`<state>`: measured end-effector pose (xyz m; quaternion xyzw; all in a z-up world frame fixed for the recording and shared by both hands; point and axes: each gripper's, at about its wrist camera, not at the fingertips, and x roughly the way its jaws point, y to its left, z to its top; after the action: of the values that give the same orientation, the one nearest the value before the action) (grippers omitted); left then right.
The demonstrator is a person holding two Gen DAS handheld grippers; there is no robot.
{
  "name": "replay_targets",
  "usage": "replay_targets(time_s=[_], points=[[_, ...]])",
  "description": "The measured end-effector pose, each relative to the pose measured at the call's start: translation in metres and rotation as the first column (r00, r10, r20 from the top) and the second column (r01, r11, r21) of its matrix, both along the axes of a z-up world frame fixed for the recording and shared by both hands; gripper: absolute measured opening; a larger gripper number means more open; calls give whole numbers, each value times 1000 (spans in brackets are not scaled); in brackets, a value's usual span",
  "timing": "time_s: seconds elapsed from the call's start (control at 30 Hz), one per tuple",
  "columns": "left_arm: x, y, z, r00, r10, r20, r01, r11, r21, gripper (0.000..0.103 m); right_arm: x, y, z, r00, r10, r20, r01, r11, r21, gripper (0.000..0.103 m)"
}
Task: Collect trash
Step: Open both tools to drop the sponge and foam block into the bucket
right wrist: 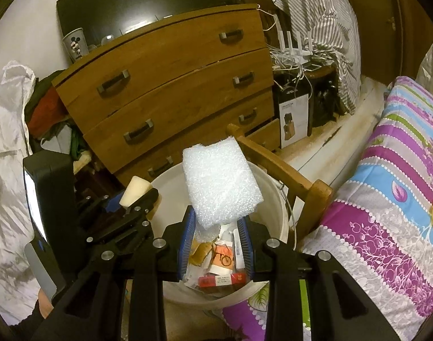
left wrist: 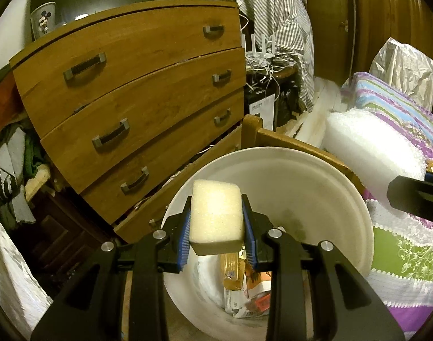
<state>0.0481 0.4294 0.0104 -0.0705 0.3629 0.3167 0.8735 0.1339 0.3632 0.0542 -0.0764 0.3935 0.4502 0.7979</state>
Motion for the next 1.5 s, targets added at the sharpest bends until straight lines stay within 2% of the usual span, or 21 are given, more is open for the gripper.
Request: replay_targets(time_s=[0.87,1.3,1.33,1.37,1.4,1.43,1.5], points=[[0,10,-13,1000,5,-6,-5,1000,-24,30,1,16,-1,1000,11,14,-11,1000,-17,32],[1,19,-8,1000,17,21,-16,999,-32,30,5,22,11,999,35,11,-35,999,8,33],[1,20,-9,1000,20,15,-20,999,-34,31,5,23,11,999,42,9,-42,999,8,34],[1,21,-11,1000,24,9,-24,999,-39,35,6,24,10,999,37,12,-37,999,7,42],[0,23,-12,999,33,6,-33,999,-41,48,7,24,10,1000,24,17,-24,1000,5,48],[-2,24,-14,999,52,8,-51,998,-40,57,8,23,9,1000,20,17,-20,1000,9,48],[-4,28,-15,998,60,11,-59,997,-47,58,10,21,6,1000,13,7,-13,1000,12,48]])
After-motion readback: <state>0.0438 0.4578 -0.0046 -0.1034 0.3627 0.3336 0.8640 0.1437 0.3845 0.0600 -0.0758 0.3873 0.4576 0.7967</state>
